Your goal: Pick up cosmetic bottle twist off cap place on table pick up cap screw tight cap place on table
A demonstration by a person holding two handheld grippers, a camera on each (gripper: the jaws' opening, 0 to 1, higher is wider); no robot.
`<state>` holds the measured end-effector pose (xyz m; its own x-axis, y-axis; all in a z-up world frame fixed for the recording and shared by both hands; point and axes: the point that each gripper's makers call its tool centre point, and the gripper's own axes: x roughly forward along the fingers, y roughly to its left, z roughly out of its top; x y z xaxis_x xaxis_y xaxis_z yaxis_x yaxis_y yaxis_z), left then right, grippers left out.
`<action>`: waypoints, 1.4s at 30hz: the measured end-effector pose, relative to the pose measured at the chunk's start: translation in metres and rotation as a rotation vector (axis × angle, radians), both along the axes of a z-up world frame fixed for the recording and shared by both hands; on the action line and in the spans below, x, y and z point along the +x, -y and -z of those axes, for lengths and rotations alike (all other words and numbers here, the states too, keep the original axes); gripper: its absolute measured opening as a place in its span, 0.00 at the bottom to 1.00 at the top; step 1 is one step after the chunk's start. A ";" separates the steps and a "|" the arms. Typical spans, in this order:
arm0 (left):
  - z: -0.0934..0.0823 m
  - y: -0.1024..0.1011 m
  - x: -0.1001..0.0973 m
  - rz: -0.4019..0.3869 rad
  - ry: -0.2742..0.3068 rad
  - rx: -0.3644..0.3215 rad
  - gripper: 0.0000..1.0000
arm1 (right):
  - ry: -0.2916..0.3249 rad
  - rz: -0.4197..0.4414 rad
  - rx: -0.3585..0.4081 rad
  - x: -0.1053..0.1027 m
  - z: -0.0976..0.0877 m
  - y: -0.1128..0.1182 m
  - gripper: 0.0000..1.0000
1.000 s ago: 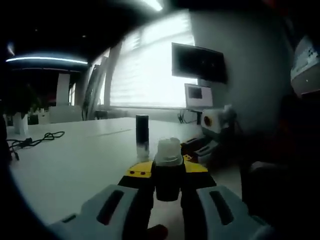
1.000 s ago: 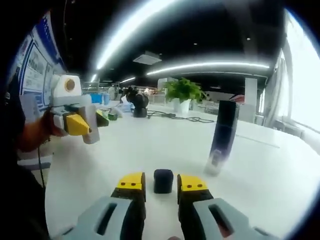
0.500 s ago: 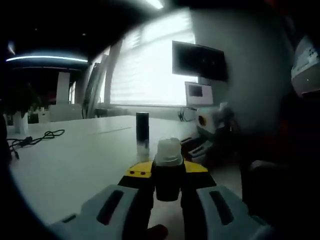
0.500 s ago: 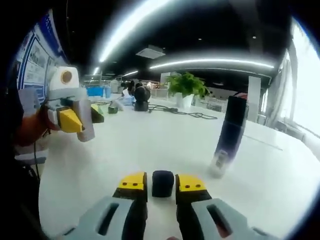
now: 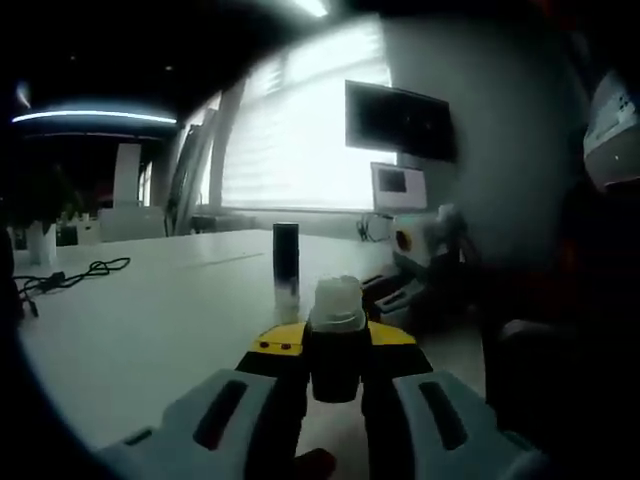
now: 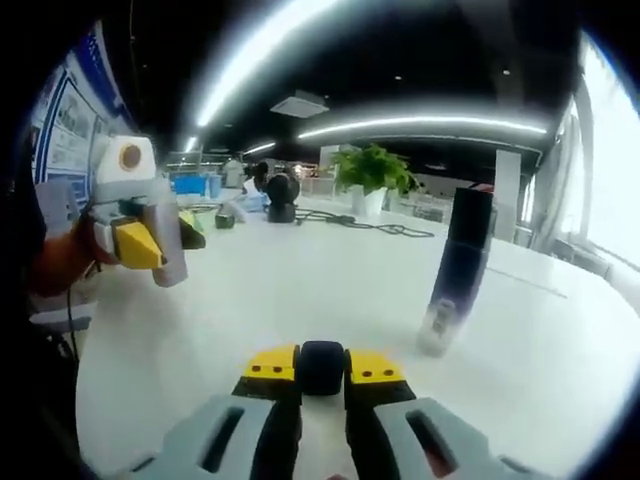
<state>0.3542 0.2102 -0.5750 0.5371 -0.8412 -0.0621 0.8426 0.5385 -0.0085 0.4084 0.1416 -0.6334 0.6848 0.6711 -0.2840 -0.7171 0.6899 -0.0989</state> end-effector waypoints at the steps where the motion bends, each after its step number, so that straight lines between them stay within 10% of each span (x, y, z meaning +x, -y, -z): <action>1: 0.000 0.000 0.000 0.000 -0.002 -0.001 0.10 | 0.004 -0.001 0.000 0.000 0.000 0.000 0.11; 18: 0.005 -0.002 0.001 0.017 -0.028 -0.003 0.10 | -0.010 -0.029 0.040 -0.006 -0.010 0.002 0.11; 42: -0.001 0.020 -0.022 0.172 -0.041 0.033 0.10 | 0.009 -0.225 0.140 -0.042 -0.080 0.000 0.11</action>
<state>0.3320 0.1904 -0.5744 0.3820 -0.9176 -0.1099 0.9215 0.3872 -0.0292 0.3668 0.1417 -0.5535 0.5161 0.8391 -0.1720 -0.8534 0.5208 -0.0205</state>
